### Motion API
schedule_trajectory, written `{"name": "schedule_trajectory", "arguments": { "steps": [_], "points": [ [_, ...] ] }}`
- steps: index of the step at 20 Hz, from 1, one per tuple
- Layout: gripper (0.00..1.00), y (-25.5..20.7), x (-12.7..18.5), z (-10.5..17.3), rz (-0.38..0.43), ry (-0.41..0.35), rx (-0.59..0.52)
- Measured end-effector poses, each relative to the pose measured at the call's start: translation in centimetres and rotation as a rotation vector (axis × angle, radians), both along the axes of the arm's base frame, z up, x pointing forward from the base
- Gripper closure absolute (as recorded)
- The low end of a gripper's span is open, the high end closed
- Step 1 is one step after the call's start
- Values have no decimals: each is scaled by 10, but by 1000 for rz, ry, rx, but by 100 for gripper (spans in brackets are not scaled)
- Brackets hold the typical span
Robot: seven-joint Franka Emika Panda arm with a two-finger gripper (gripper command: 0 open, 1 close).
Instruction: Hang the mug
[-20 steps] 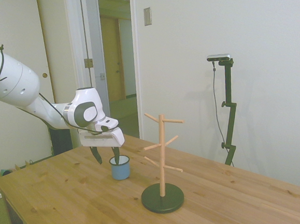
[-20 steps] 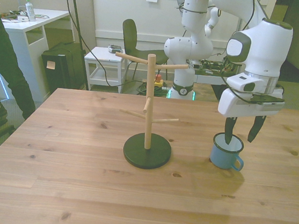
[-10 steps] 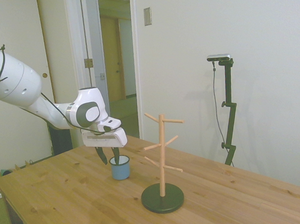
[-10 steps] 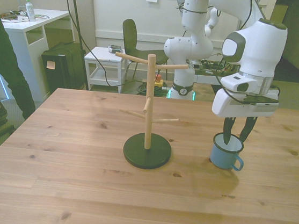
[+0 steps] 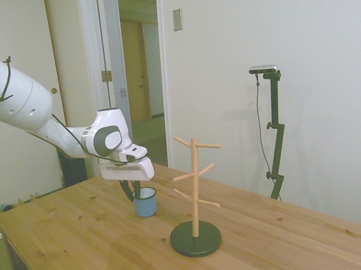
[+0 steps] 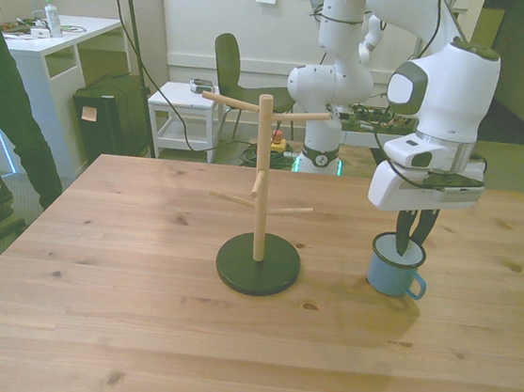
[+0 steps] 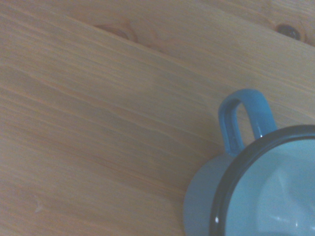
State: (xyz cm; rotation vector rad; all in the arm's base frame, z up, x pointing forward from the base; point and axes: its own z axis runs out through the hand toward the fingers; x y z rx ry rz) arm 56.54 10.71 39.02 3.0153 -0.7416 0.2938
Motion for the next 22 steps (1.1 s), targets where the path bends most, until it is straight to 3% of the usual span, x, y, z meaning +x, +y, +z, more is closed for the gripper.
{"name": "schedule_trajectory", "arguments": {
  "steps": [9, 16, 22],
  "points": [
    [100, -10, -2, -4, -30, -1, -3],
    [100, -30, -18, 26, -55, -48, -21],
    [100, -47, -31, 34, -86, -57, -20]
  ]
}}
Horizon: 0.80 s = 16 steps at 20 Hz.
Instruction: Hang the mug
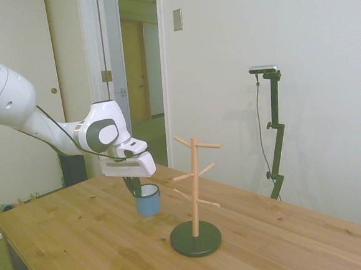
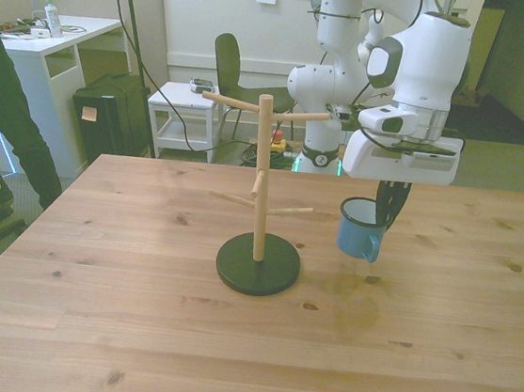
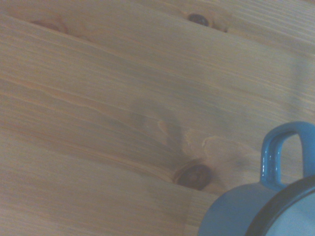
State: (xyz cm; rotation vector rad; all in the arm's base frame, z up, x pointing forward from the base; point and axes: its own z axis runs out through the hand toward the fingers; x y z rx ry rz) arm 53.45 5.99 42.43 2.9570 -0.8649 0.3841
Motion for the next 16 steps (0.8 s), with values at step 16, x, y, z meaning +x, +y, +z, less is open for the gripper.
{"name": "schedule_trajectory", "arguments": {
  "steps": [16],
  "points": [
    [100, -40, -12, 18, -54, -36, 50]
  ]
}}
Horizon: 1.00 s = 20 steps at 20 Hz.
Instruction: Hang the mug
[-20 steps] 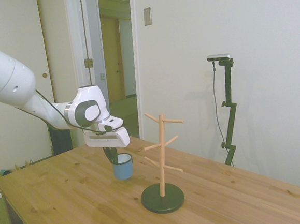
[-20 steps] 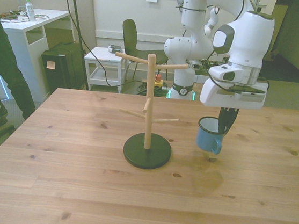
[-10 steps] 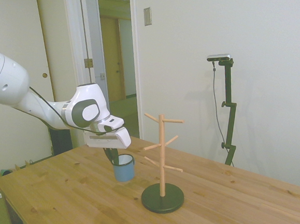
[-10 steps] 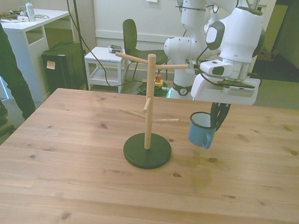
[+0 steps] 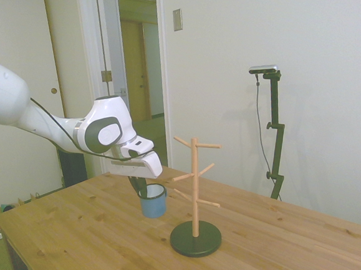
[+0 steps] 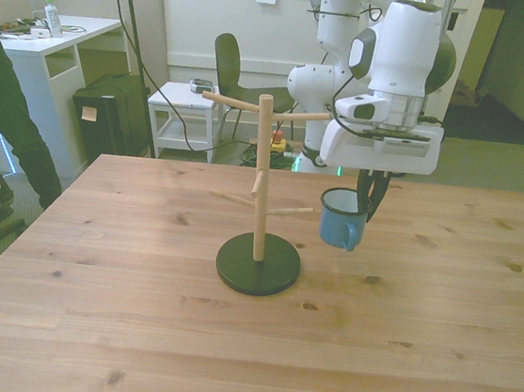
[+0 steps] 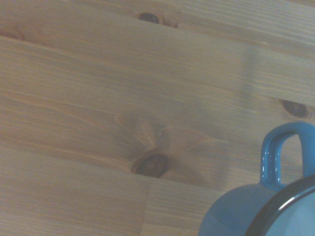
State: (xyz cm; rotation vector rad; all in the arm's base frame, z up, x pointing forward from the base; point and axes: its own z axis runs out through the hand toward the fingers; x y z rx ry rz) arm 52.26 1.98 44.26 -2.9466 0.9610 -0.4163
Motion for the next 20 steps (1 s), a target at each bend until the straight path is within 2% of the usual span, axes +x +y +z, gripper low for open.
{"name": "schedule_trajectory", "arguments": {
  "steps": [20],
  "points": [
    [100, -55, -9, 19, -36, -33, 65]
  ]
}}
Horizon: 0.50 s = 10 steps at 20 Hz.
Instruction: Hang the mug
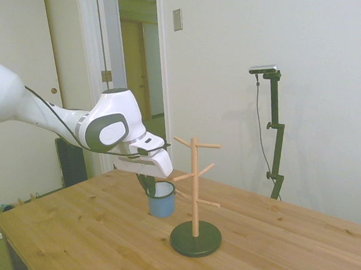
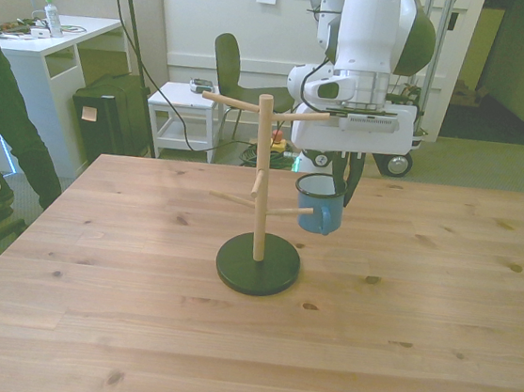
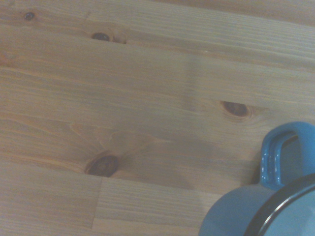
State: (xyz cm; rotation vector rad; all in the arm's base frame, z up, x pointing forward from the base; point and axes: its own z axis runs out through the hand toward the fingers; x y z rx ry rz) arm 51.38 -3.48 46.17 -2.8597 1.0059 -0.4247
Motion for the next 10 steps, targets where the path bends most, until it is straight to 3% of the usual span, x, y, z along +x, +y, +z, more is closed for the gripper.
{"name": "schedule_trajectory", "arguments": {
  "steps": [10],
  "points": [
    [100, -13, -2, -6, -25, 8, 42]
  ]
}}
